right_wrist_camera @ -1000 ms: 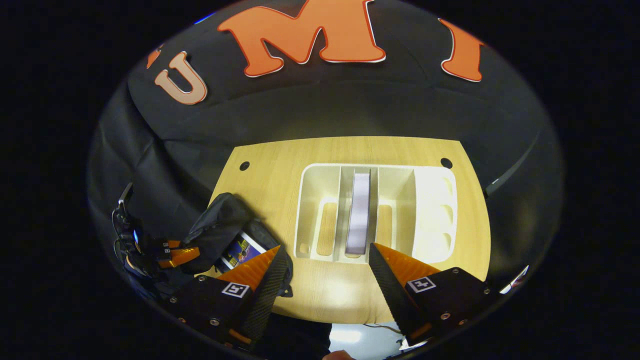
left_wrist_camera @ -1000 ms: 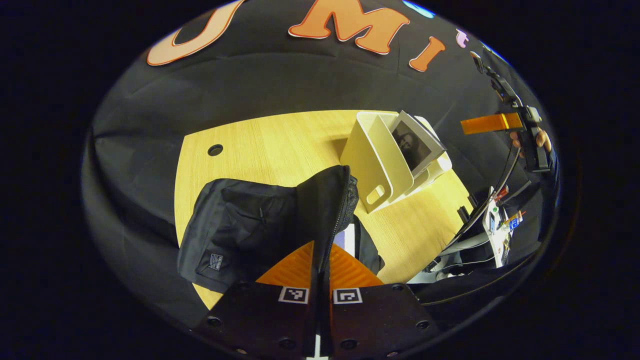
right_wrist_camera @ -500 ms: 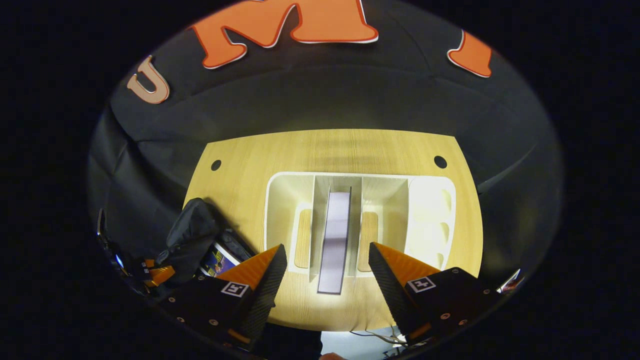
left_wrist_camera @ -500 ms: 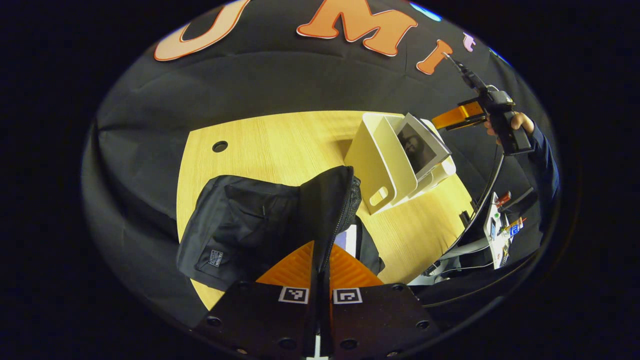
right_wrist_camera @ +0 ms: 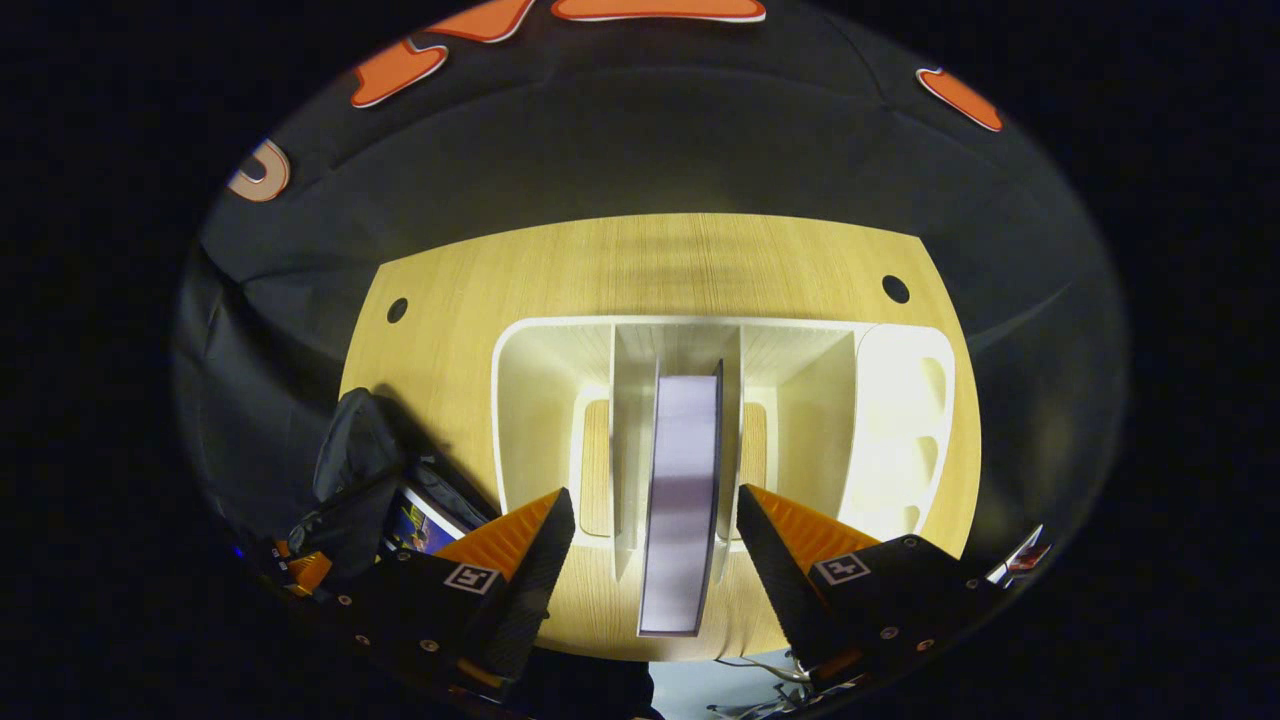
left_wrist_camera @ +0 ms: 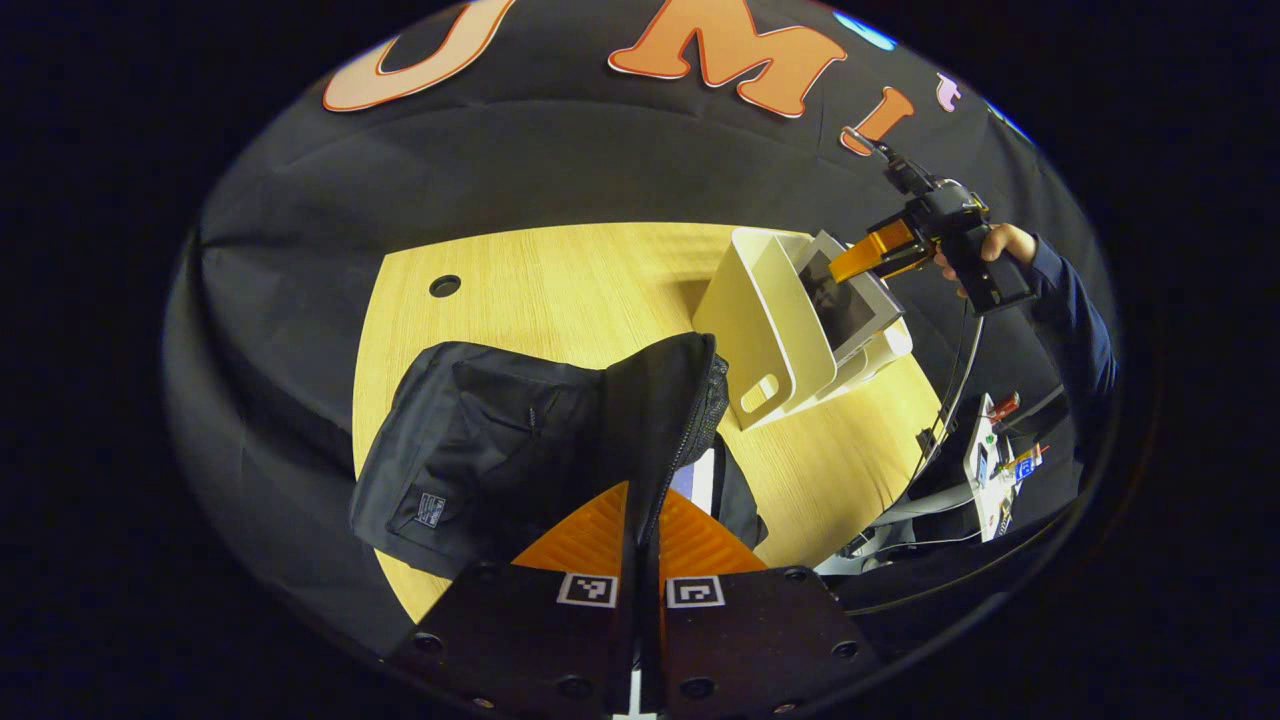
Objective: Open the schoolbag, grab two books from the bookshelf and put them into the schoolbag.
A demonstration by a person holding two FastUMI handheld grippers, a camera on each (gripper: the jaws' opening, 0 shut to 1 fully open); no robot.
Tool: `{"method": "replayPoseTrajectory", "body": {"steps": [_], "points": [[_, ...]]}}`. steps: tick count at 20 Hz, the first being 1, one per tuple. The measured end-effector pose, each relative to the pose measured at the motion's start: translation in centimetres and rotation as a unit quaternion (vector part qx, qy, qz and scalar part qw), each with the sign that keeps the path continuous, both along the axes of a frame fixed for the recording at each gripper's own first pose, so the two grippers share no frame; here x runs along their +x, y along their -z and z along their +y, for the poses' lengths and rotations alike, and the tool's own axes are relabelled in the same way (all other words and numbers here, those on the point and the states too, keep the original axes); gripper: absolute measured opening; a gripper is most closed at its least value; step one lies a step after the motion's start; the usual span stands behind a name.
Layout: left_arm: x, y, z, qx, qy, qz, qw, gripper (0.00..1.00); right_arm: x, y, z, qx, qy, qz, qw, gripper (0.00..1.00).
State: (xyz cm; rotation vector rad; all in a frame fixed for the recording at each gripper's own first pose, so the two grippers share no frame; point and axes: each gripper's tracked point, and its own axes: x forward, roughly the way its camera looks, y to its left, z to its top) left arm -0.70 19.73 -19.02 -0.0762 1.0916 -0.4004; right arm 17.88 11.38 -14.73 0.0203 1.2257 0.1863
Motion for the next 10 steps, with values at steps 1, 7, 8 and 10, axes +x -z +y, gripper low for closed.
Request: {"method": "replayPoseTrajectory", "body": {"steps": [1,7,8,10], "points": [[-0.1,0.1,0.0,-0.001,0.001,0.001,1.000,0.04,-0.1,0.3,0.0,0.002,0.009,0.006,1.000,0.97],[-0.2,0.5,-0.1,-0.014,0.007,0.003,1.000,0.04,-0.8,3.0,-0.2,-0.010,0.014,0.031,0.999,0.78],[-0.3,0.6,0.0,-0.016,0.007,0.004,1.000,0.04,-1.1,3.3,-0.4,-0.012,0.019,0.034,0.999,0.64],[-0.3,0.6,0.1,-0.019,0.008,0.004,1.000,0.04,-1.3,3.5,-0.3,-0.013,0.031,0.035,0.999,0.43]]}}
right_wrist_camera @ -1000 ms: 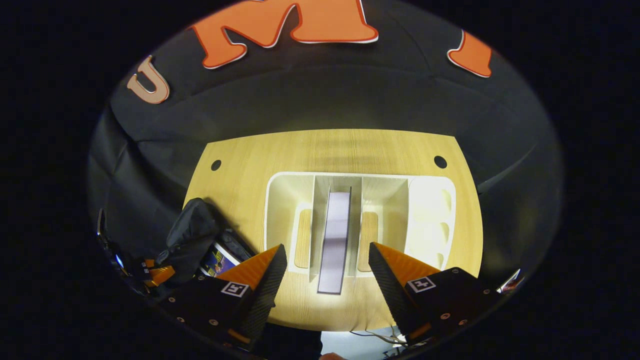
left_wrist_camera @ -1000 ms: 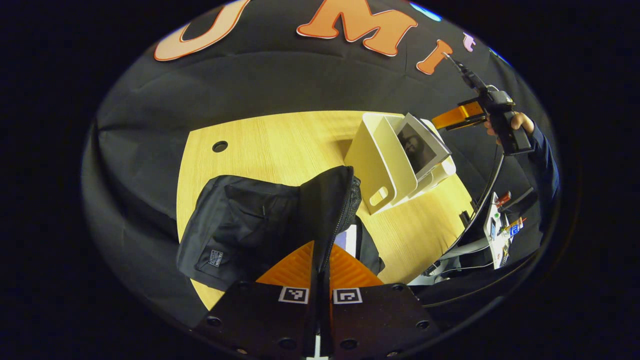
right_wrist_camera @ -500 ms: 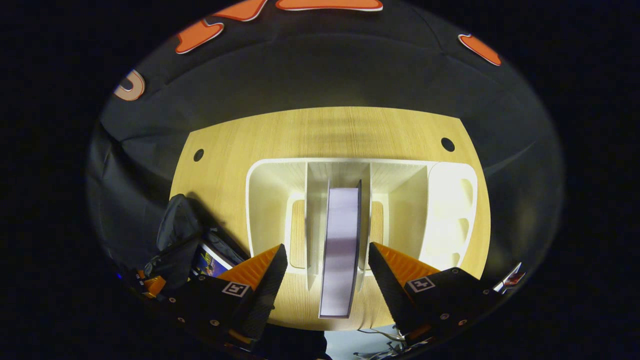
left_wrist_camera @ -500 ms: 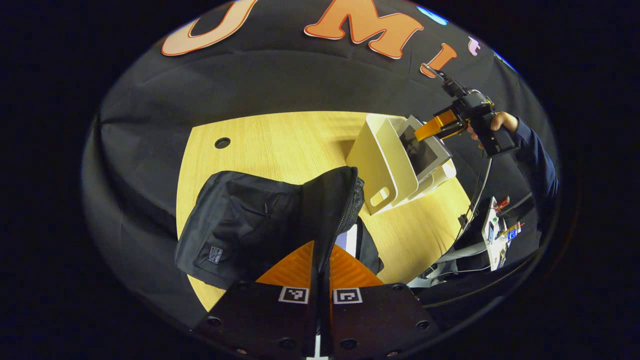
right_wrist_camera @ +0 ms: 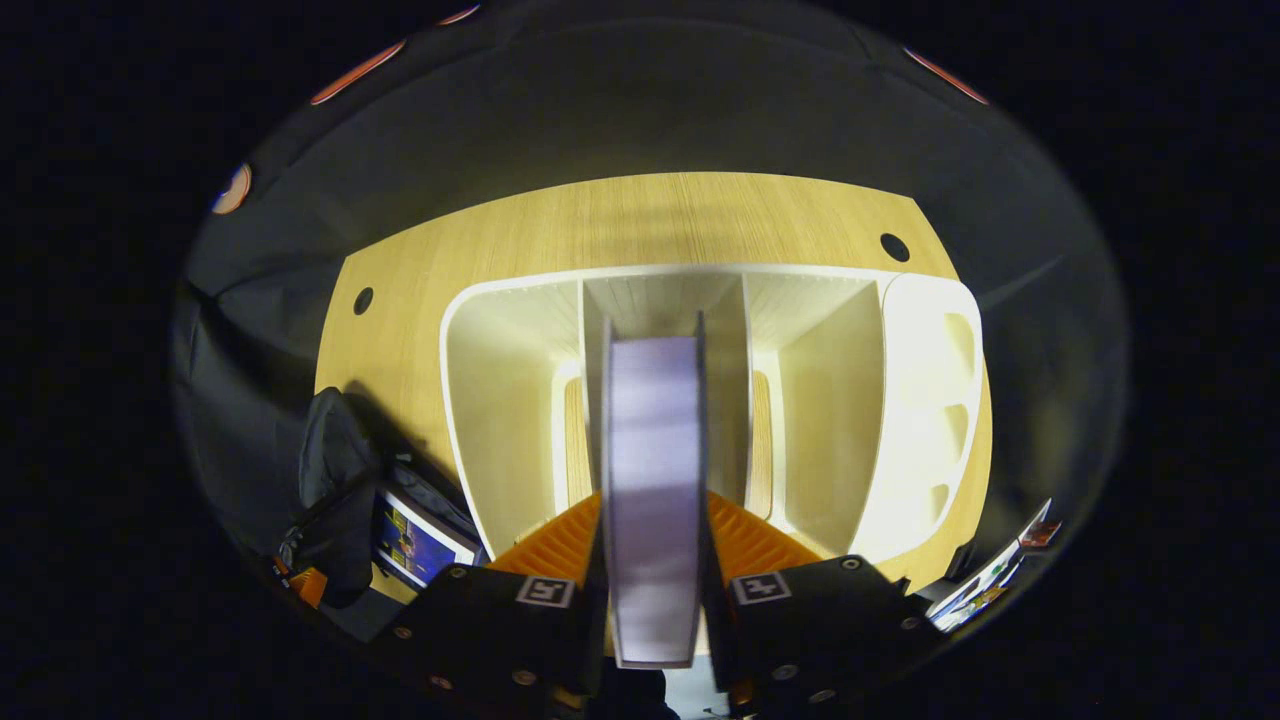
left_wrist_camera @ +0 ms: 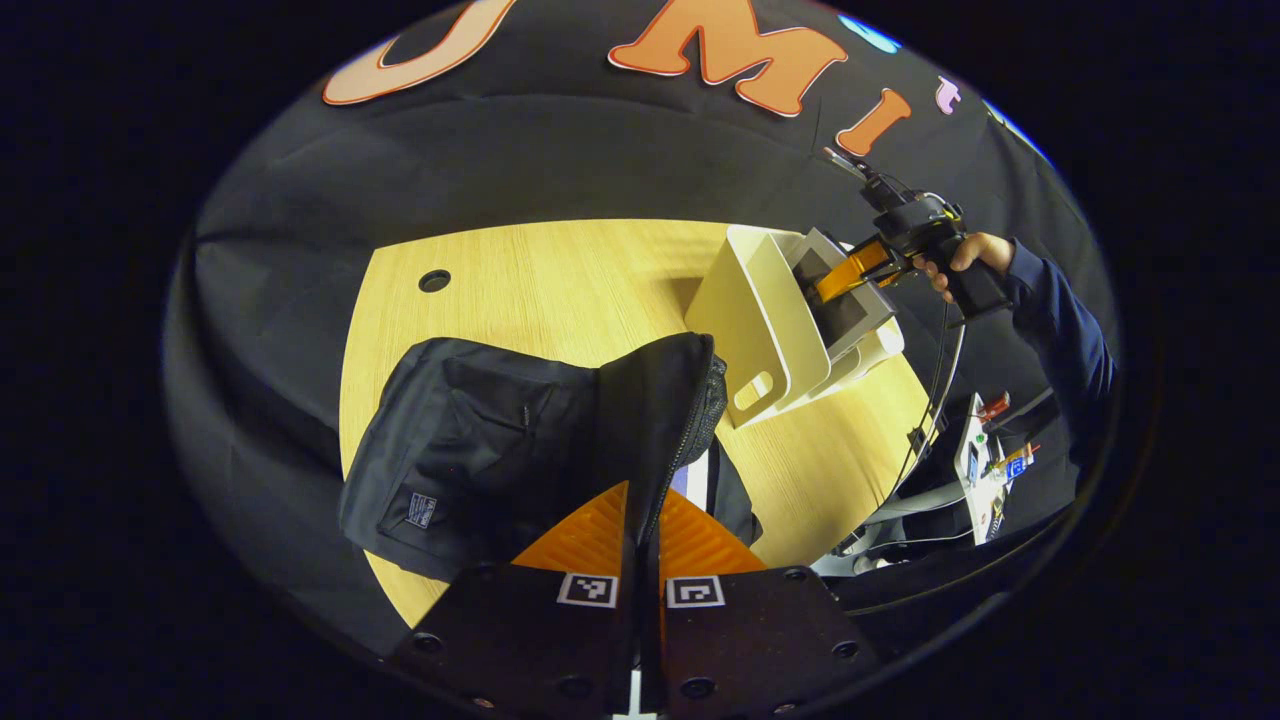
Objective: Open the schoolbag, grab two books from the bookshelf and put them into the schoolbag.
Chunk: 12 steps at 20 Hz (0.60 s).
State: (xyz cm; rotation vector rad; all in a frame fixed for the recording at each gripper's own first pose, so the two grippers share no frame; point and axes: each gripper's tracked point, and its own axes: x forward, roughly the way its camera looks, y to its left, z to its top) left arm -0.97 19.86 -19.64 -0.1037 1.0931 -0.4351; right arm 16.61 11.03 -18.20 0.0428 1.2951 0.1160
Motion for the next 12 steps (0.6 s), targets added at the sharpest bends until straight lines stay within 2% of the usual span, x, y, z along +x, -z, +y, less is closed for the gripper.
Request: {"method": "replayPoseTrajectory", "body": {"steps": [1,6,12], "points": [[0.1,0.0,0.0,-0.001,0.002,-0.001,1.000,0.04,-0.2,-0.3,-0.1,0.001,0.002,0.002,1.000,0.40],[0.2,0.3,-0.1,-0.005,0.013,-0.002,1.000,0.04,-2.0,-2.9,-0.4,0.028,0.012,-0.003,1.000,0.39],[0.1,0.2,-0.6,-0.004,0.037,-0.004,0.999,0.04,-4.5,-6.7,-2.8,0.046,0.033,-0.028,0.998,0.38]]}}
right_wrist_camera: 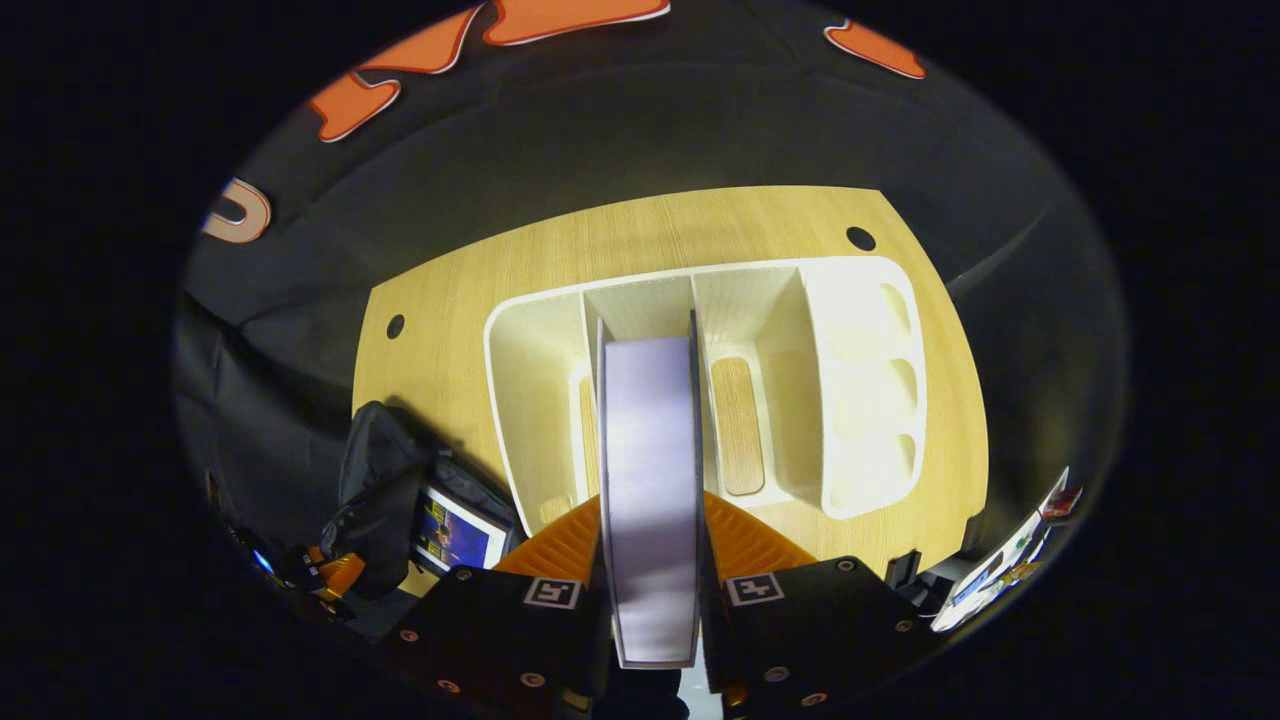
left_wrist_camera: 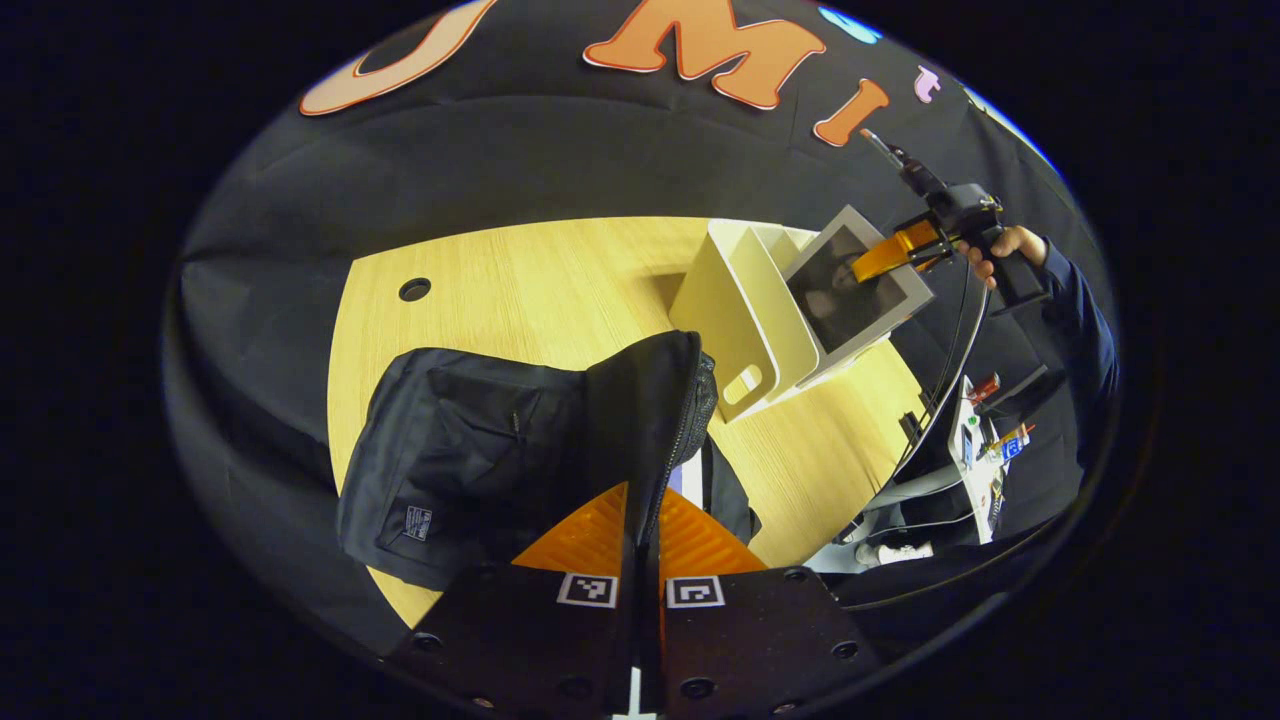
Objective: Open the schoolbag, grab two books from the bookshelf and put them into the schoolbag.
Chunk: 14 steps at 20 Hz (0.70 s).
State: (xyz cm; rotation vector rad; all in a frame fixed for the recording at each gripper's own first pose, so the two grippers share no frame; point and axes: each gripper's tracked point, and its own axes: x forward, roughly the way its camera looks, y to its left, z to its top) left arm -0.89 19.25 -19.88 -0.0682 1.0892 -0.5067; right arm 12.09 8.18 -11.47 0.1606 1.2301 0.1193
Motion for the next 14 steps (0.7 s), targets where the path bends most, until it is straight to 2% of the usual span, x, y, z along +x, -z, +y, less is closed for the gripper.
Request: {"method": "replayPoseTrajectory", "body": {"steps": [6,12,14], "points": [[0.0,-0.3,-0.1,0.002,0.017,-0.006,1.000,0.04,-2.8,-2.9,-1.9,0.020,0.020,-0.025,0.999,0.38],[-0.2,-0.2,-0.1,-0.001,0.027,-0.008,1.000,0.04,-6.6,-2.9,-2.5,0.041,0.042,-0.039,0.998,0.38],[-0.5,-0.2,-0.2,-0.006,0.032,-0.010,0.999,0.04,-8.4,-2.7,-1.7,0.068,0.046,-0.037,0.996,0.38]]}}
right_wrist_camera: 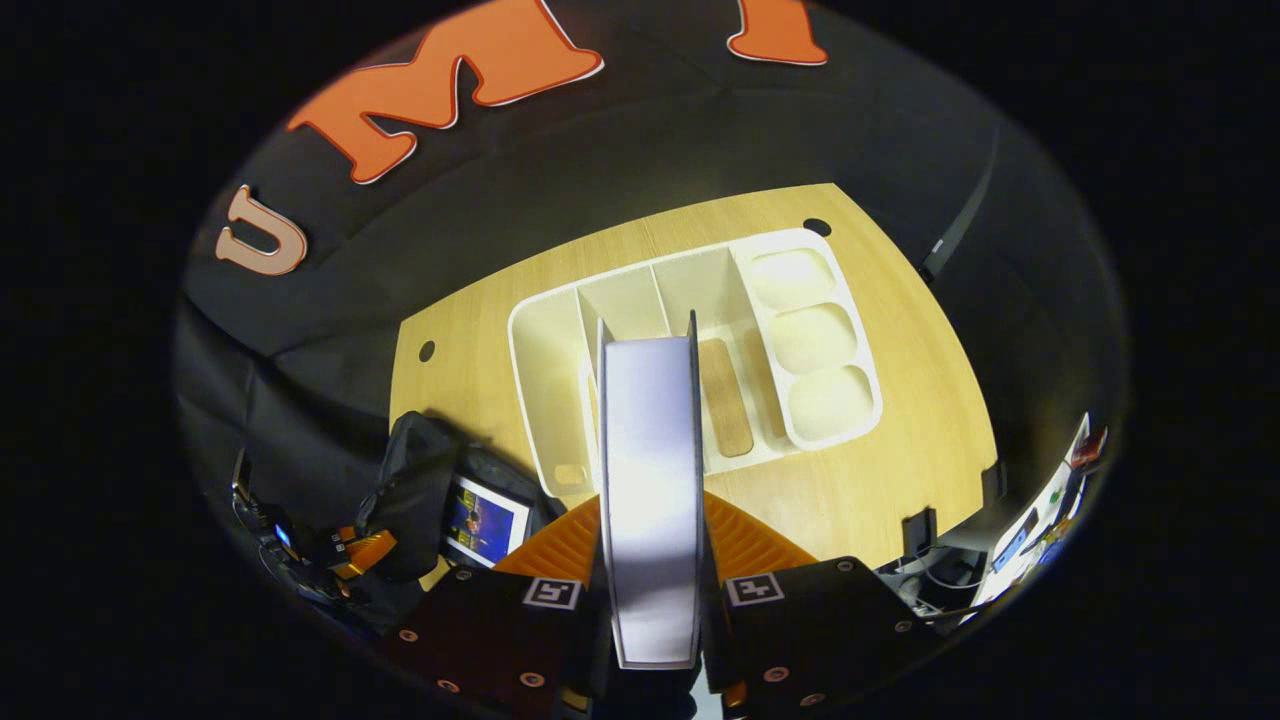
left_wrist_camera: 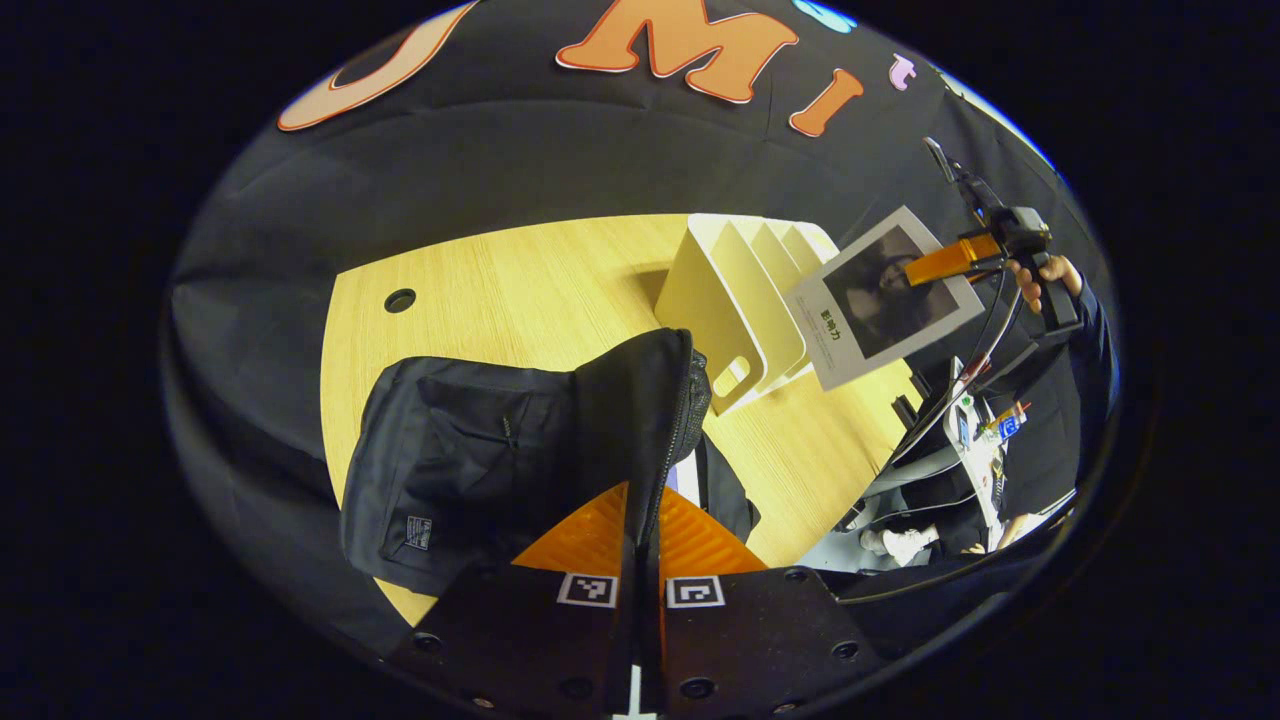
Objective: Open the schoolbag, grab two books from the bookshelf and put them into the schoolbag.
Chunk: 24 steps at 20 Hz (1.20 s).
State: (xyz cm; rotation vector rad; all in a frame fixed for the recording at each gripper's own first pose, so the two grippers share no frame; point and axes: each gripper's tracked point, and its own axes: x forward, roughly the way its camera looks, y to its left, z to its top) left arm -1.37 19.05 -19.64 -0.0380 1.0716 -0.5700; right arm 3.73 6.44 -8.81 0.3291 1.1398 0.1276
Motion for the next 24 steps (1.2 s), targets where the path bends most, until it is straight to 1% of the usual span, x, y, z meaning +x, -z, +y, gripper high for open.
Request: {"method": "replayPoseTrajectory", "body": {"steps": [2,4,9,13,16,20,22,24], "points": [[-0.2,0.0,0.0,0.002,0.008,0.000,1.000,0.04,-1.7,0.5,0.7,0.027,0.010,0.006,1.000,0.39],[-0.2,0.0,-0.1,0.001,0.011,0.000,1.000,0.04,-3.3,1.0,0.2,0.037,0.019,0.003,0.999,0.38],[-0.2,-0.3,-0.2,0.007,0.018,-0.001,1.000,0.04,-6.1,-0.2,0.3,0.084,0.036,-0.014,0.996,0.37],[-0.2,-0.6,0.0,0.017,0.017,-0.008,1.000,0.04,-7.9,-0.5,0.7,0.119,0.045,-0.024,0.992,0.37],[-0.2,-1.0,-0.1,0.022,0.013,-0.011,1.000,0.04,-8.9,-0.8,2.0,0.161,0.046,-0.032,0.985,0.37],[-0.1,-1.2,0.1,0.024,0.009,-0.015,1.000,0.04,-9.6,-1.0,3.3,0.194,0.046,-0.050,0.979,0.37],[0.0,-1.0,0.3,0.025,-0.009,-0.014,1.000,0.04,-9.6,-1.1,4.9,0.223,0.046,-0.068,0.971,0.37],[-0.2,-0.9,-0.1,0.017,-0.013,-0.008,1.000,0.04,-10.3,-0.7,6.1,0.251,0.040,-0.072,0.965,0.37]]}}
